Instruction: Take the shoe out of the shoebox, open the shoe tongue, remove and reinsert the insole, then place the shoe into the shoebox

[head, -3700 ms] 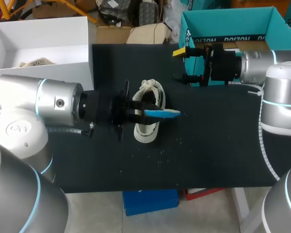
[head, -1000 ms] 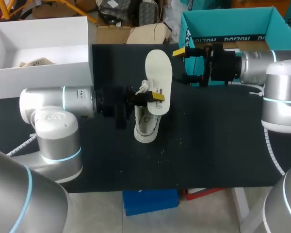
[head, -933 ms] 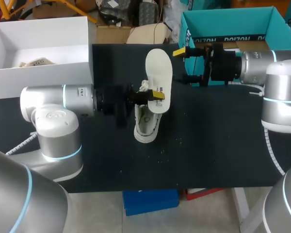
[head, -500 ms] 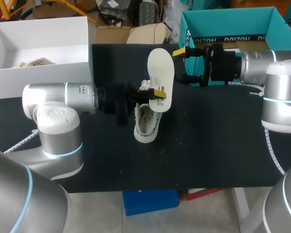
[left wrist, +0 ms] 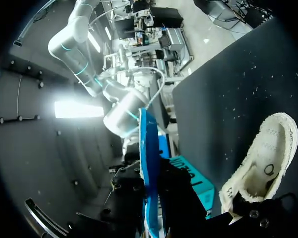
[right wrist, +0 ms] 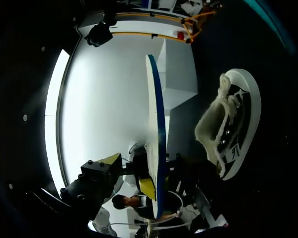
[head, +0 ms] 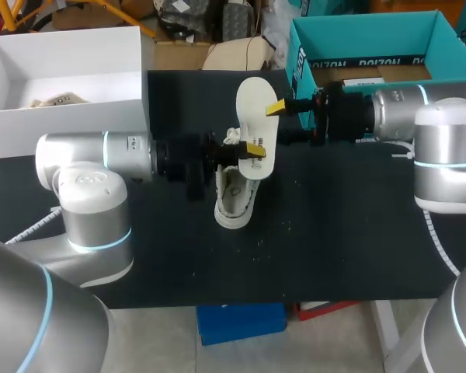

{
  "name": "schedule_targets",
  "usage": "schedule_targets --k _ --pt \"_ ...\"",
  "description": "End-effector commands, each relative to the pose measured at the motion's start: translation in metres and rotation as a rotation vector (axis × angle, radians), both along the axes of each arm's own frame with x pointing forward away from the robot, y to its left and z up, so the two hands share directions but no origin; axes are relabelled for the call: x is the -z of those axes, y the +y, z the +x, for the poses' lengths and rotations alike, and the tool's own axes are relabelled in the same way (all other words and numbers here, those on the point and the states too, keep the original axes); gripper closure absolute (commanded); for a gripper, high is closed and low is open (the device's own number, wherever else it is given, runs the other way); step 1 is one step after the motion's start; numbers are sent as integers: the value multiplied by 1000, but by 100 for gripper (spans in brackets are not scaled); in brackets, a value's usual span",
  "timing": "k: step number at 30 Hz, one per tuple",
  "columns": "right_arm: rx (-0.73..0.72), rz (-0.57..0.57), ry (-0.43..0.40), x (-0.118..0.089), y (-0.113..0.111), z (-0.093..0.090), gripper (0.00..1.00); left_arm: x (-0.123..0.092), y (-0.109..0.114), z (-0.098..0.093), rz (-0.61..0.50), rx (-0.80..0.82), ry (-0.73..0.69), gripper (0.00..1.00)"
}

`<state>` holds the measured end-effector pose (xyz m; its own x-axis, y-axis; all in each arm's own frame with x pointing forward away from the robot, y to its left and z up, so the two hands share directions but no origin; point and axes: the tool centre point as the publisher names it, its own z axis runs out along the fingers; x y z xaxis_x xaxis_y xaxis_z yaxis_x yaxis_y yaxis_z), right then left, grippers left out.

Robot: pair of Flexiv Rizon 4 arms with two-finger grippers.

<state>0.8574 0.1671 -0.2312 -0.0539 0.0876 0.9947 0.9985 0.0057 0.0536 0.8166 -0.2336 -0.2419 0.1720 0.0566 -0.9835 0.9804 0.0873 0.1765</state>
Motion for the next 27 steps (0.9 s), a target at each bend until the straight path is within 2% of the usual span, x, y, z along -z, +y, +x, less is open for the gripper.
schedule_targets --k 1,9,24,25,27 --pt "-29 3 7 10 11 6 58 0 -1 -1 3 -3 -2 100" --pt "-24 0 11 13 14 7 68 0 -1 -1 3 -3 -2 100" --pt "-15 -14 -1 11 9 19 72 0 -1 -1 3 -3 -2 100" --pt "-15 -14 -2 11 9 19 77 0 -1 -1 3 -3 -2 100" --pt "-14 -16 -5 10 9 20 100 0 -1 -1 3 -3 -2 100"
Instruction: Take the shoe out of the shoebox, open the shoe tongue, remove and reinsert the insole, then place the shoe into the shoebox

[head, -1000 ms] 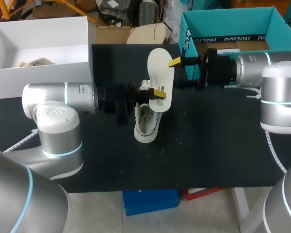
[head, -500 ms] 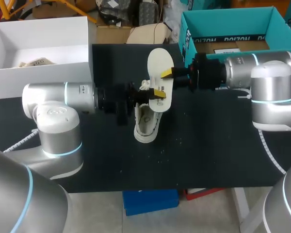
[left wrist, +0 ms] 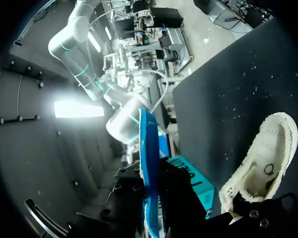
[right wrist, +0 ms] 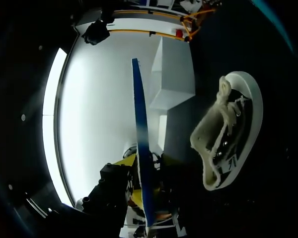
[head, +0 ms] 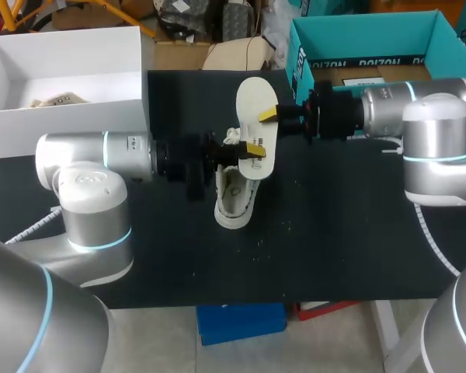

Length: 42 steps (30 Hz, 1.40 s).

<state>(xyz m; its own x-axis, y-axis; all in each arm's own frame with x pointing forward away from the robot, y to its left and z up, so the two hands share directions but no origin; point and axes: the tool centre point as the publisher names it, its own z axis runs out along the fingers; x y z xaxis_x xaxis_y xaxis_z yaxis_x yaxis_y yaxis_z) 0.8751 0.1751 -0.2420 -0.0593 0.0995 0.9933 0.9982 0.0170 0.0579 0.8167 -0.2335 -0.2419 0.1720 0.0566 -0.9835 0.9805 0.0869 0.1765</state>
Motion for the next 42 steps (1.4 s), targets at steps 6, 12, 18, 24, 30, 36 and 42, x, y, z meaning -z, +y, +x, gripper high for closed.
schedule_targets --k 6,12,18,24,30,36,42 --pt "-3 -3 -1 -1 0 4 100 0 -1 -1 3 -4 -2 100" --pt "-3 -3 -1 -1 0 4 100 -4 16 -19 206 -36 -34 0" --pt "-3 -3 -1 -1 0 4 100 -5 63 -48 512 -94 -7 0" --pt "-3 -3 -1 -1 0 4 100 -9 96 -65 780 -153 6 0" --pt "-3 -3 -1 -1 0 4 100 -35 92 -65 1003 -182 -34 0" --pt "-3 -3 -1 -1 0 4 100 -54 82 -62 1110 -202 -85 0" --pt "-3 -3 -1 -1 0 4 100 -54 82 -62 1110 -202 -85 0"
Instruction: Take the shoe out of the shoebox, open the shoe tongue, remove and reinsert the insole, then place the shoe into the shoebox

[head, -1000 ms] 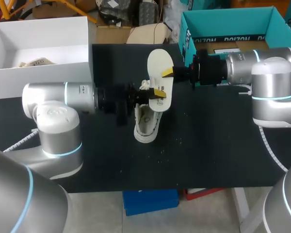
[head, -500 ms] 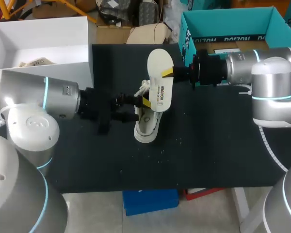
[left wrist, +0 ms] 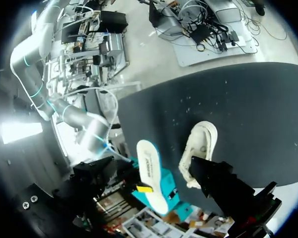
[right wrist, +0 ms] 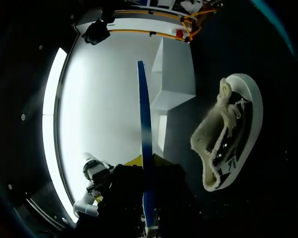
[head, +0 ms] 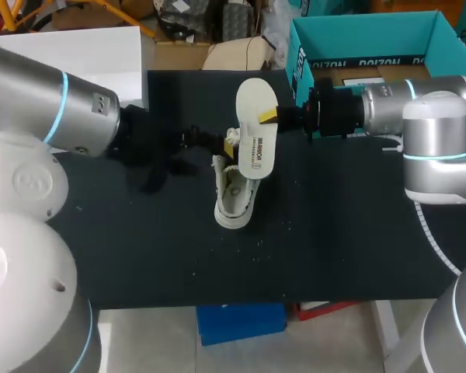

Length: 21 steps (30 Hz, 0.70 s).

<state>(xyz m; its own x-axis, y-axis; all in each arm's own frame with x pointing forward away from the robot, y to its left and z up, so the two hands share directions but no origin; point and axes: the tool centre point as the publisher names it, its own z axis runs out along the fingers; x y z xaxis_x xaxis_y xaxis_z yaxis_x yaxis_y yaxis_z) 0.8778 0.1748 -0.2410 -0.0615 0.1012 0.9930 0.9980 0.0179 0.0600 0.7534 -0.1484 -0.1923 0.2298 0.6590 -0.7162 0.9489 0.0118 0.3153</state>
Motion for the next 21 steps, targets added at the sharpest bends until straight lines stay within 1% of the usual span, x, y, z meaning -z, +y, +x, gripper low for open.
schedule_targets --k 1,8,13,15,18,19,20,21 --pt "-2 -2 1 0 1 1 100 -4 -3 1 444 -133 -3 0" --pt "-2 -2 1 0 1 1 100 -4 -3 1 444 -133 -3 0" --pt "-2 -2 1 0 1 1 100 -12 -23 8 448 -130 13 0" --pt "-2 -2 1 0 1 1 100 -16 -30 9 425 -115 19 0" --pt "-2 -2 1 0 1 1 100 -18 -40 11 460 -111 61 0" --pt "-2 -2 1 0 1 1 100 -16 -42 12 520 -118 107 0" --pt "-2 -2 1 0 1 1 100 -15 -44 13 543 -124 125 0" --pt "-2 -2 1 0 1 1 100 -16 -45 13 539 -122 128 0"
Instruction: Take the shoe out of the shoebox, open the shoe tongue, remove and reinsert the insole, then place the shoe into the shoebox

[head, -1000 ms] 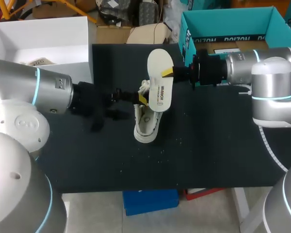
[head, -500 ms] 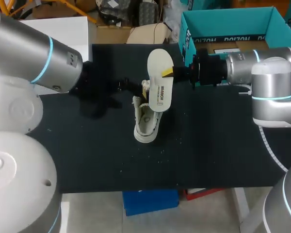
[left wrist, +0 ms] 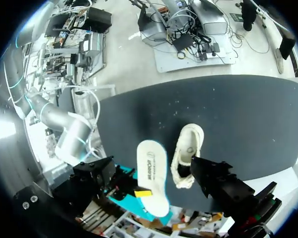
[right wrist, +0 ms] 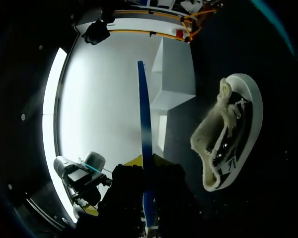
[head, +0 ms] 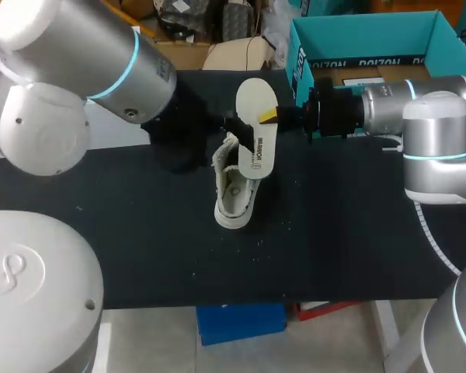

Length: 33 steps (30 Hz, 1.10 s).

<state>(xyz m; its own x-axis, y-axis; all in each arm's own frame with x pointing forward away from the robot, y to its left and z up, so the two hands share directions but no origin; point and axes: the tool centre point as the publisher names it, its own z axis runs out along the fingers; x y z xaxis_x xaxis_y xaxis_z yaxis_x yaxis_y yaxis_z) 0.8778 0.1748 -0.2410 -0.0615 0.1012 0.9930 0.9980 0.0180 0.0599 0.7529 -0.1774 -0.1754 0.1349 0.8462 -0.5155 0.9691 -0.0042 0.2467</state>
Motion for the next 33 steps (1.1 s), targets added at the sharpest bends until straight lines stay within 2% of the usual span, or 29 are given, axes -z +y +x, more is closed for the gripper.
schedule_targets --k 1,9,16,23,33 --pt "-2 -1 1 0 1 1 100 -1 -18 12 274 -53 63 0" --pt "-2 -1 1 0 1 1 100 -1 -22 14 384 -84 63 0" --pt "-2 -1 1 0 1 1 100 6 -27 17 360 -71 65 0" --pt "-2 -1 1 0 1 1 100 25 -32 28 350 -76 98 0" --pt "-2 -1 1 0 1 1 100 24 -41 52 360 -53 102 0"
